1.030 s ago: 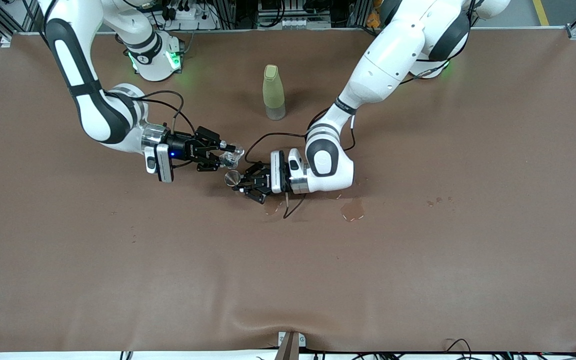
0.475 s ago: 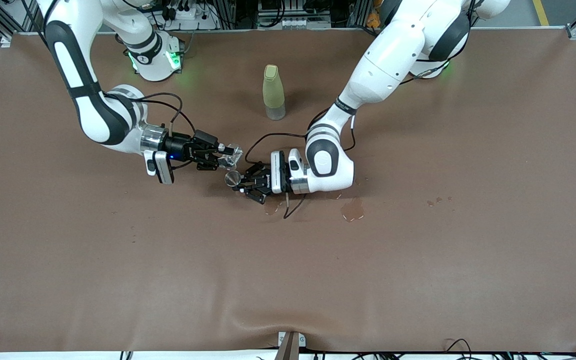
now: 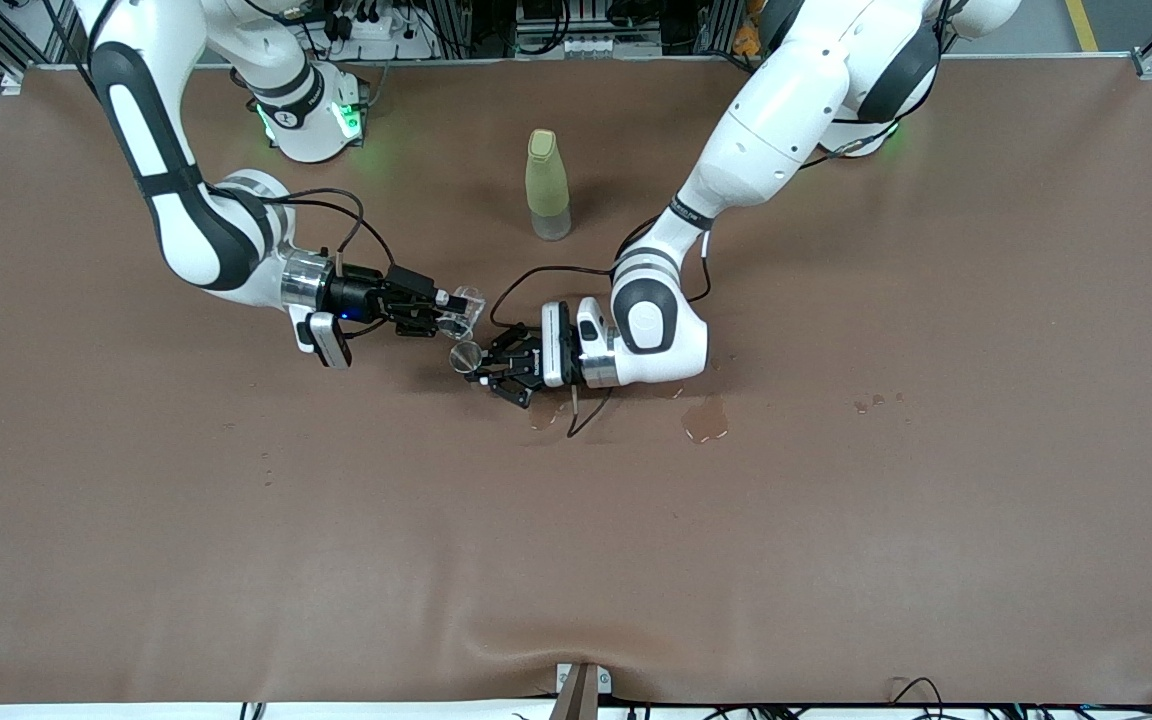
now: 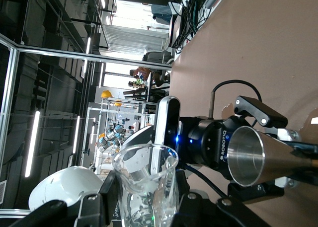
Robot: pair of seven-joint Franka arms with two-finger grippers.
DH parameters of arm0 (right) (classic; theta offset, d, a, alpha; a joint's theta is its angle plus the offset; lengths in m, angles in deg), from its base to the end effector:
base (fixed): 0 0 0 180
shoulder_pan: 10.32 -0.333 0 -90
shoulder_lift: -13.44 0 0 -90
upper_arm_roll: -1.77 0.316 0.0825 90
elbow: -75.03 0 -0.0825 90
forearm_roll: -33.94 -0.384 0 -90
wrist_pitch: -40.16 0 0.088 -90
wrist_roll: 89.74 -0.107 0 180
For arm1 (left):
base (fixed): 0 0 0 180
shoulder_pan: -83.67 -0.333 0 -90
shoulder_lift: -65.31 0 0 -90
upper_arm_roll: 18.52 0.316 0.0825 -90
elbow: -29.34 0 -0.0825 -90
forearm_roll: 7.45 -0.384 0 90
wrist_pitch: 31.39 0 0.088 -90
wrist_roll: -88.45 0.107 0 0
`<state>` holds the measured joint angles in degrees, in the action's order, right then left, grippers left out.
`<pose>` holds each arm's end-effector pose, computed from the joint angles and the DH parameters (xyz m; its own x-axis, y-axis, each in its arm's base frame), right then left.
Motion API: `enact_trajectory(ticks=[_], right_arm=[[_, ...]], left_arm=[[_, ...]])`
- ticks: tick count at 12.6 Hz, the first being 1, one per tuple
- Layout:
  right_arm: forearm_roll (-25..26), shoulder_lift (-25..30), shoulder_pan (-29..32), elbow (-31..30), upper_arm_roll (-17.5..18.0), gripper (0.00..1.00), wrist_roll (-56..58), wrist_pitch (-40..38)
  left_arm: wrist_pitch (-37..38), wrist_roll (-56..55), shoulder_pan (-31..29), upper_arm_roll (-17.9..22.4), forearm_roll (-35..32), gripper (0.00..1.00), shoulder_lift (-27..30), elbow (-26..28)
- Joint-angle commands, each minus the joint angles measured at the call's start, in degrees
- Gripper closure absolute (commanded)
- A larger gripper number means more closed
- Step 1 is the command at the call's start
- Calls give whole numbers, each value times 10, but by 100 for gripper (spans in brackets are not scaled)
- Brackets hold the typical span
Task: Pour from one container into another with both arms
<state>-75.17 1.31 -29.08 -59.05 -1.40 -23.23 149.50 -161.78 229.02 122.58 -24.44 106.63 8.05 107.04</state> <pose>0.4774 0.2035 0.2654 0.9745 -0.1664 0.1506 0.1281 -0.1385 -0.9820 0.5257 -0.5286 0.1368 0.0247 -0.1745 0.9843 -0.9994 -0.0290 0.0200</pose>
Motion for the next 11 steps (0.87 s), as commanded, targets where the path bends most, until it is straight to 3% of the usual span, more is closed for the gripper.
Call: enact_trajectory(ticks=[1,11], right_arm=[[-12,-3,8,-1,5,87,-12,-6],[-12,-12,14,1,5,87,-106,-6]], left_arm=[[-5,8,5,2,20,100,-6,-11],[-5,8,6,2,22,100,-6,-11]])
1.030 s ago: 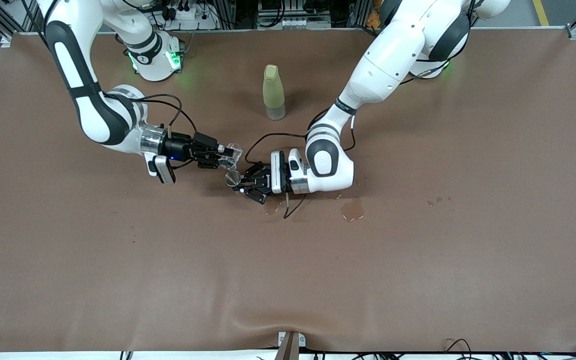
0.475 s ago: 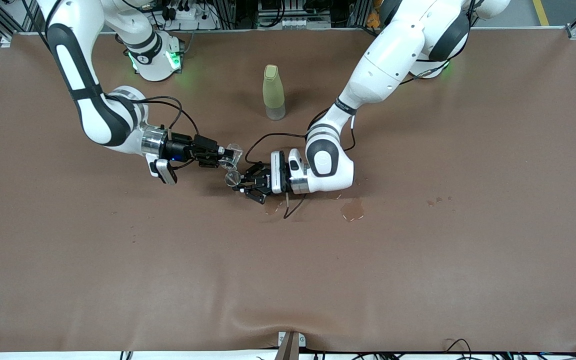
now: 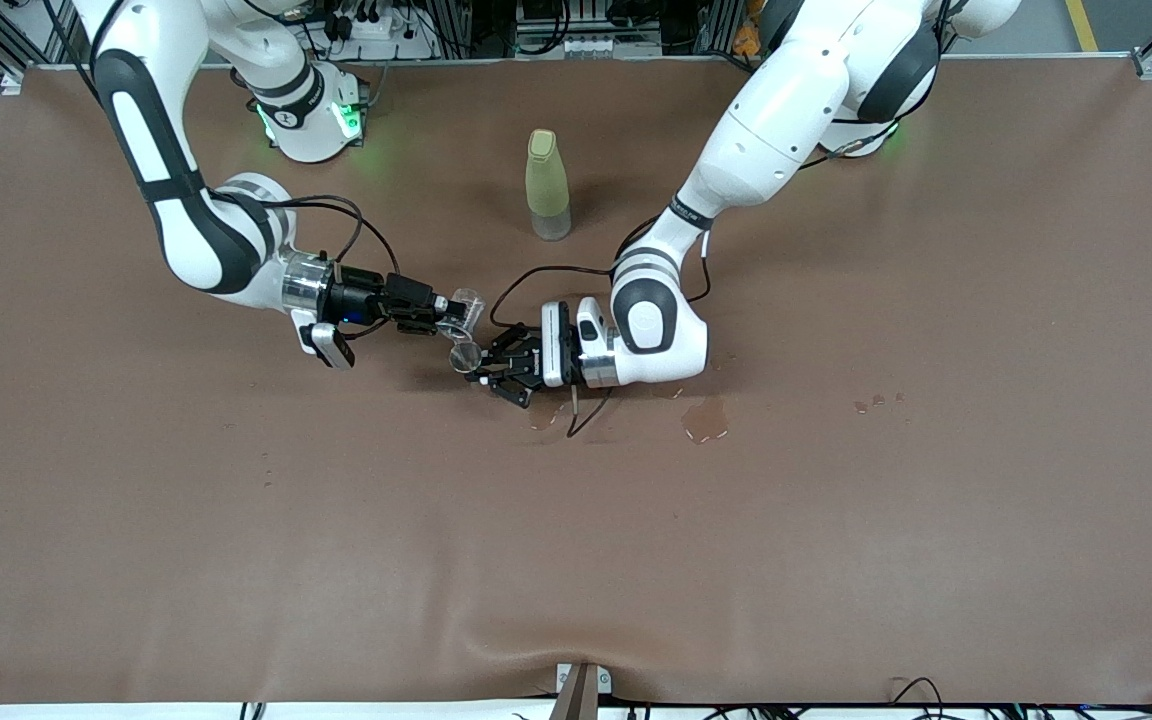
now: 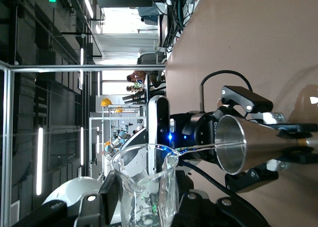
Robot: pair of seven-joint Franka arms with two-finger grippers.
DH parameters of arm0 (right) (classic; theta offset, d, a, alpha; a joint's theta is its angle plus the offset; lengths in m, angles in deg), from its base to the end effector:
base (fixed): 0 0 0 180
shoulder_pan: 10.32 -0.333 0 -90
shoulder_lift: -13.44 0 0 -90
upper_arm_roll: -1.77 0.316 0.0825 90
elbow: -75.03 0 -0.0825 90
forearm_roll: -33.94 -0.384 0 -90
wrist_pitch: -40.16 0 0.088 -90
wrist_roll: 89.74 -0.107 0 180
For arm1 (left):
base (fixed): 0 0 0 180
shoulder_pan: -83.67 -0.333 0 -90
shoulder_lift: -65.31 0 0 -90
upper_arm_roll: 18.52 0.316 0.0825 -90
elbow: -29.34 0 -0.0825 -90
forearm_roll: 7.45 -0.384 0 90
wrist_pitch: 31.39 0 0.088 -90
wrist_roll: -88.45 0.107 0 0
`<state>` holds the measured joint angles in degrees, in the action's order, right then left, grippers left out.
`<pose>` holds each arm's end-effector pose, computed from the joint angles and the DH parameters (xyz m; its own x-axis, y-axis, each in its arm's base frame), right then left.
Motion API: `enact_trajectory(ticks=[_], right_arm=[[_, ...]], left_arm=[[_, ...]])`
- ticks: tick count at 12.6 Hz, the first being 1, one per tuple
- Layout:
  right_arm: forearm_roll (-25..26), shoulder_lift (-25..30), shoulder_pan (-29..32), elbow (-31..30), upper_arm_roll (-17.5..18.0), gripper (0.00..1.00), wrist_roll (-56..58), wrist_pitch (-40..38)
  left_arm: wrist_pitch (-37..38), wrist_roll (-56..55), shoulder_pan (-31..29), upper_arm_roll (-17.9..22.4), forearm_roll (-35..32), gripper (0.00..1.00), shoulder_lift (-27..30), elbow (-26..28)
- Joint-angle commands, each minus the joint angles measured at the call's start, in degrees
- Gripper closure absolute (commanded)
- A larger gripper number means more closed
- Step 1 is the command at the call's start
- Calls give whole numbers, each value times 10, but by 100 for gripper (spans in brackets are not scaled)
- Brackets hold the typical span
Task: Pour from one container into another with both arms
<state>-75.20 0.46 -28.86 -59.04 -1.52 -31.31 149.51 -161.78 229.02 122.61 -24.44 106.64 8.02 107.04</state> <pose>0.4777 0.2003 0.2577 0.9817 -0.1905 -0.0016 -0.0246 -0.1186 -0.9926 0.5253 -0.5288 0.1364 0.0252 -0.1748 0.9843 -0.9994 -0.0286 0.0205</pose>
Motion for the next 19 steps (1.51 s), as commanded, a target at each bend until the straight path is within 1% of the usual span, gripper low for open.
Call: enact_trajectory(ticks=[1,6,8,9,11,15,19], right_arm=[[-12,-5,11,1,7,87,-38,-6],[-11,-9,10,3,7,88,-125,-7],[-11,-9,14,7,6,87,-162,-7],[-11,-9,14,8,6,88,-173,-7],[-12,-9,14,9,7,91,-180,-12],[-12,-13,39,13,6,93,-222,-72],[-12,-14,41,21,6,93,-209,-72]], left_arm=[[-5,8,5,2,22,100,-5,-11],[-5,6,5,2,22,100,-5,-11],[-5,4,5,2,23,100,-6,-11],[-5,3,5,2,23,100,-6,-11],[-5,2,6,2,25,100,-8,-11],[-6,2,6,2,31,100,-10,-11],[-6,2,7,2,32,100,-11,-11]])
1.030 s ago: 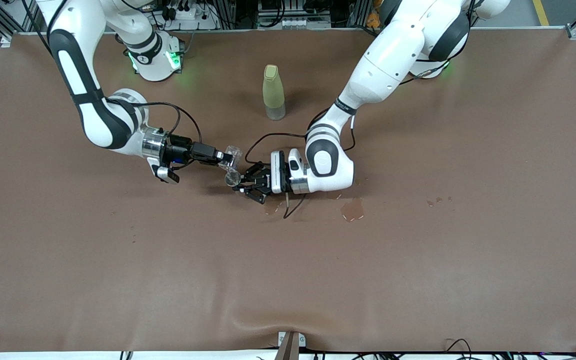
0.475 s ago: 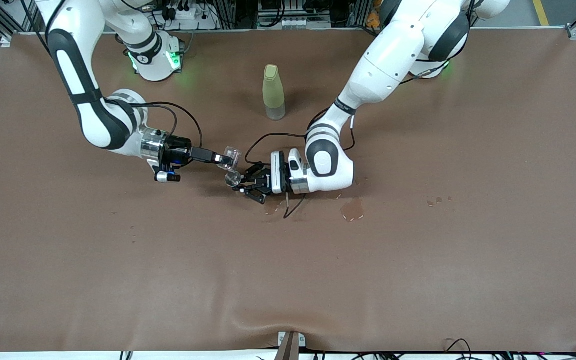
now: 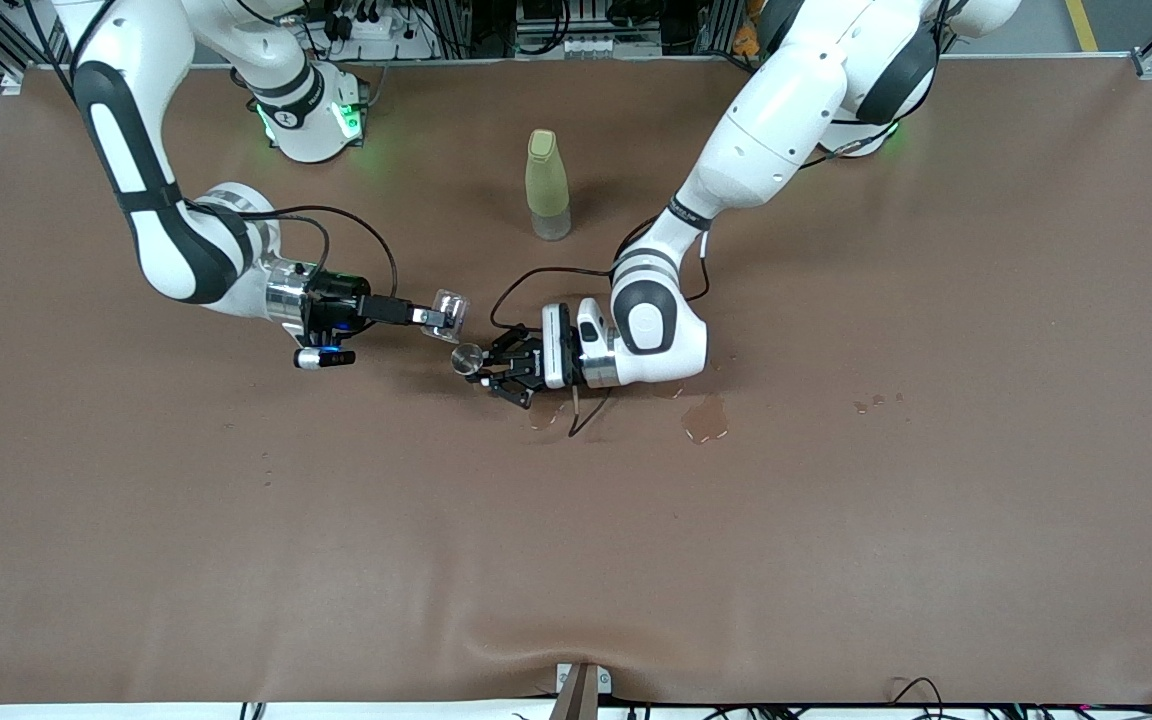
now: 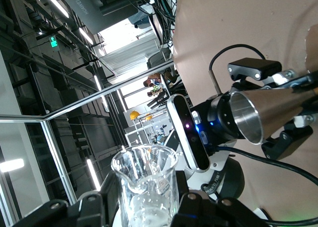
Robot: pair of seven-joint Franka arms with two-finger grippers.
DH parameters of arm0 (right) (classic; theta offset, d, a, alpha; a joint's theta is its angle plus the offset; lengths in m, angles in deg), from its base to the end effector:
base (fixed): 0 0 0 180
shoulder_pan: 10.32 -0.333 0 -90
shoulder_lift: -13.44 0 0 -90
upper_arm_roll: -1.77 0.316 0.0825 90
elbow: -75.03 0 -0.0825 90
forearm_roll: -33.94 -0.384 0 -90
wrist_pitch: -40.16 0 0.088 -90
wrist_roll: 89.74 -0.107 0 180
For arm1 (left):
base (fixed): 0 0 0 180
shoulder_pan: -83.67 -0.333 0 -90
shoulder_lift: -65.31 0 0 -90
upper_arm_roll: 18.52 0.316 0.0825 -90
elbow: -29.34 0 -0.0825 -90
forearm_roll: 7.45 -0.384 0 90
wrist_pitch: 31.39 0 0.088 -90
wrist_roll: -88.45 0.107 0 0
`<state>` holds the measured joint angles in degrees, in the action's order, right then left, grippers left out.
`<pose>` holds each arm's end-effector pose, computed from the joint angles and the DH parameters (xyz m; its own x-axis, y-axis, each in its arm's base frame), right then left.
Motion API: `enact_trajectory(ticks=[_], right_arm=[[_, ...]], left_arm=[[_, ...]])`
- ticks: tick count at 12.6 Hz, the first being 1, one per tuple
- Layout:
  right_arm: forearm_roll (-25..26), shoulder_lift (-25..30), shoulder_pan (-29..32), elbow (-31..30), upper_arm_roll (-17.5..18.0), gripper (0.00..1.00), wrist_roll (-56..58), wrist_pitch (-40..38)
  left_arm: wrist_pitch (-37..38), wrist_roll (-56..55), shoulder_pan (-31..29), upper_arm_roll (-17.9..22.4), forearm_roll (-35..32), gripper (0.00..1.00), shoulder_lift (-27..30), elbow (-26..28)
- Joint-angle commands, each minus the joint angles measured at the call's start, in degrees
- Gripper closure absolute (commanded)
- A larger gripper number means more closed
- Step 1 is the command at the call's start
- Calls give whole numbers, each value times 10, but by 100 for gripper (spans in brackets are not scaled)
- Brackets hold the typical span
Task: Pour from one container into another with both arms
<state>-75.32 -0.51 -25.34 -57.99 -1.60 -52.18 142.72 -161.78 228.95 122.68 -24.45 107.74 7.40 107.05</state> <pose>0.4908 0.1834 0.2657 0.9139 -0.1868 -0.3605 -0.3573 0.0515 -0.9326 0.5233 -0.5282 0.1286 0.0468 -0.1719 0.9840 -0.9983 -0.0409 0.0403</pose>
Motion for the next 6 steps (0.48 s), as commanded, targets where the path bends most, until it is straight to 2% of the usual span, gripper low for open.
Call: enact_trajectory(ticks=[1,4,6], right_arm=[[-10,-5,6,11,6,93,28,-4],[4,-12,22,19,5,93,99,-7],[74,-15,54,47,4,92,124,-7]], left_arm=[[-6,2,5,2,21,100,-4,-11],[-8,-8,3,2,17,100,4,-11],[-8,-21,-14,6,7,100,21,-11]])
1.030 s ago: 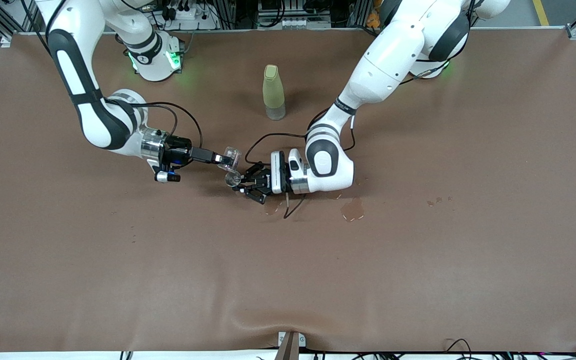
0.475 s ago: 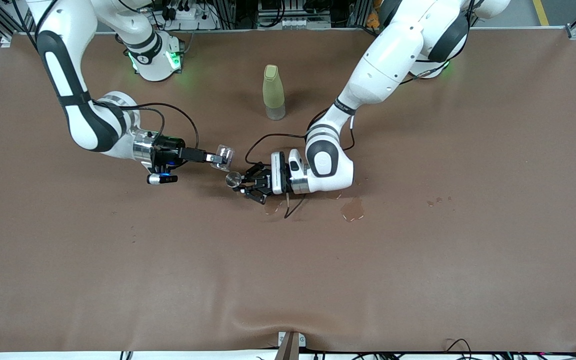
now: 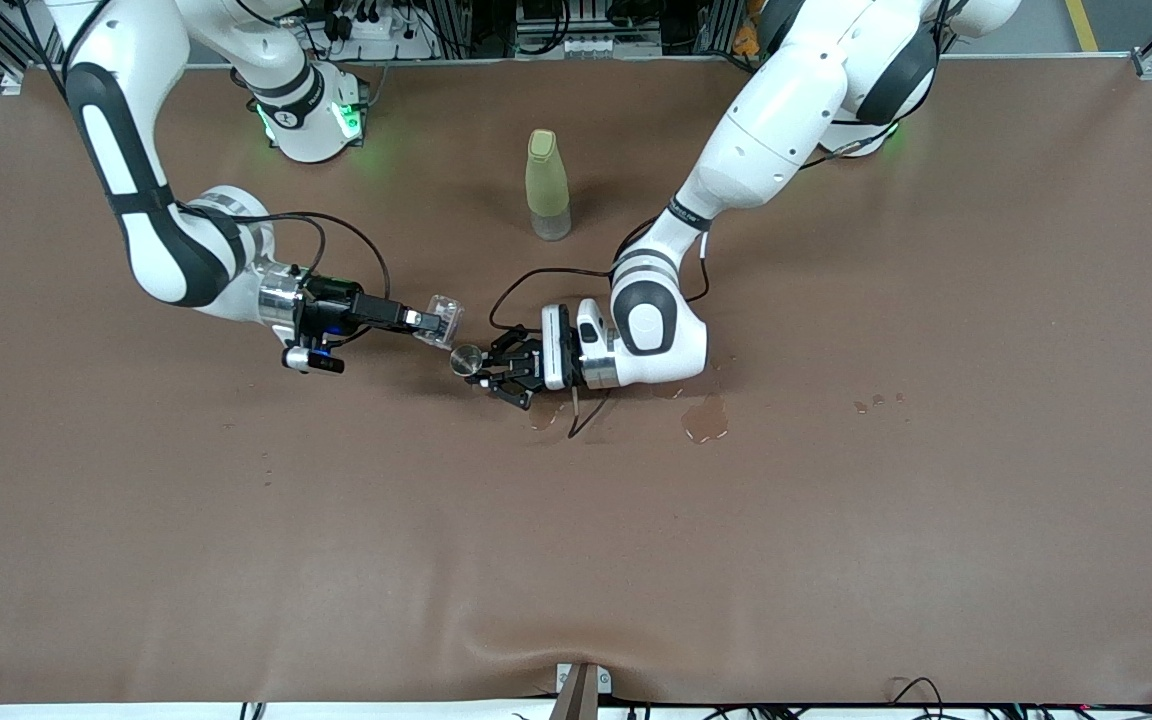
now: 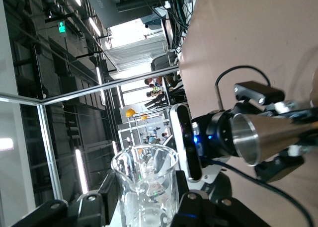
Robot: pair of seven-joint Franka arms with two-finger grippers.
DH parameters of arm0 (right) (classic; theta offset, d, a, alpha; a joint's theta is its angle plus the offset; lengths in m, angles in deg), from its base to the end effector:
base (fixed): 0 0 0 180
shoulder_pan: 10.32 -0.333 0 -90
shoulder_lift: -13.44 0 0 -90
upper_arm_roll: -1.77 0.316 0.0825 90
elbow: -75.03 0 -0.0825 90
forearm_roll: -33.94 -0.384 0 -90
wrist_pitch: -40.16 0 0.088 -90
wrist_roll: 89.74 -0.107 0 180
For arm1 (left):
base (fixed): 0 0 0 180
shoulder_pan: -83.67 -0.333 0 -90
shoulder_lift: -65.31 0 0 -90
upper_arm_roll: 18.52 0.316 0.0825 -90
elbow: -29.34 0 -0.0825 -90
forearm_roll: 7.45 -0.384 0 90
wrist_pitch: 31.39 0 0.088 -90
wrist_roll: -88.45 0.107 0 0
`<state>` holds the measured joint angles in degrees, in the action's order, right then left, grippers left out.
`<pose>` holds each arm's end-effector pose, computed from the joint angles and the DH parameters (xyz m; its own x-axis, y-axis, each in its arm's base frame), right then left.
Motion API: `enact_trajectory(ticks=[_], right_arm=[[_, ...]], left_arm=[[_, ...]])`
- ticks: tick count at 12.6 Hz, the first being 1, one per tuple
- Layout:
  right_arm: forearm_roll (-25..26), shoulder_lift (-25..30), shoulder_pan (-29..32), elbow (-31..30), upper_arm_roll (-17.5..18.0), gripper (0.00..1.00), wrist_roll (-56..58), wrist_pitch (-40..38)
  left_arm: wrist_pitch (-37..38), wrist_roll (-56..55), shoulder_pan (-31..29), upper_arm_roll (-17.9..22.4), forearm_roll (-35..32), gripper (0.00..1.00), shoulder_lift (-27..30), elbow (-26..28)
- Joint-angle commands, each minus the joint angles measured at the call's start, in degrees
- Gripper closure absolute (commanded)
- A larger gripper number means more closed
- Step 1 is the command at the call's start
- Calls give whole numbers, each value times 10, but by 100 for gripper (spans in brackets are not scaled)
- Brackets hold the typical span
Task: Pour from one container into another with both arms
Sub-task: 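Lower the beaker with the right gripper while the left gripper lowers the jigger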
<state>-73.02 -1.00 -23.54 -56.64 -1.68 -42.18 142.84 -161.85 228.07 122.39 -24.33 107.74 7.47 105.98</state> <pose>0.5013 0.1689 0.2678 0.9654 -0.1969 -0.1712 -0.1752 -0.0030 -0.9845 0.5317 -0.5279 0.1373 0.0478 -0.1601 0.9859 -0.9979 -0.0516 0.0400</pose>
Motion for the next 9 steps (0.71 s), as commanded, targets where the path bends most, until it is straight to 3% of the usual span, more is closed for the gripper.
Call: enact_trajectory(ticks=[1,5,8,9], right_arm=[[105,-17,60,61,5,92,56,-8],[250,-45,147,148,5,91,184,-22],[288,-130,221,212,4,91,320,-134],[324,-145,246,228,5,91,362,-142]], left_arm=[[-8,-16,-25,8,-1,100,27,7],[34,-18,-95,4,-76,100,75,67],[112,-34,-168,3,-150,100,119,128],[139,-37,-194,3,-180,100,136,150]])
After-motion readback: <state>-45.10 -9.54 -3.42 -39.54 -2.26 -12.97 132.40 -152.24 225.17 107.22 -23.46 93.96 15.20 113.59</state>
